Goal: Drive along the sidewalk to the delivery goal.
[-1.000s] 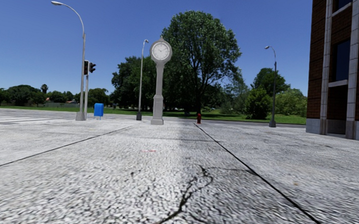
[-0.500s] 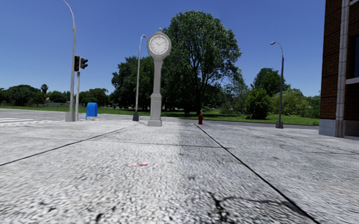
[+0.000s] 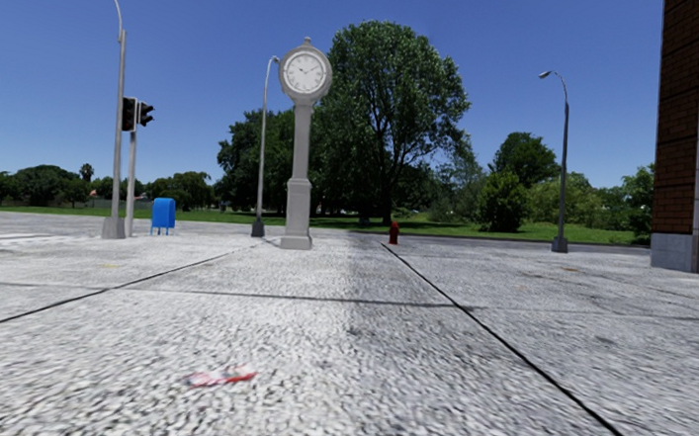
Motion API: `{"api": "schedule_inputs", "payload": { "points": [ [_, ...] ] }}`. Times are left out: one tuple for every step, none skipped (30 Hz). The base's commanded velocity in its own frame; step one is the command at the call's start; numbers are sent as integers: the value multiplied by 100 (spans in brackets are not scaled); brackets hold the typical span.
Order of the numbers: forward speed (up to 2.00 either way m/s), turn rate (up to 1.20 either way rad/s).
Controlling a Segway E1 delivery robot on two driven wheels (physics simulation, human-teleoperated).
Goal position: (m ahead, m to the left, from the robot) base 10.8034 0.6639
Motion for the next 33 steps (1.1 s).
{"api": "schedule_inputs", "payload": {
  "points": [
    [200,0],
    [200,0],
    [200,0],
    [200,0],
    [200,0],
    [200,0],
    [200,0],
    [200,0],
    [200,0],
    [200,0],
    [200,0],
    [200,0],
    [200,0],
    [200,0],
    [200,0],
    [200,0],
    [200,0],
    [200,0],
    [200,0],
    [200,0],
    [200,0],
    [200,0],
    [200,0],
    [200,0],
    [200,0],
    [200,0],
    [200,0],
    [200,0],
    [200,0],
    [200,0],
    [200,0],
    [200,0],
    [200,0]
  ]
}}
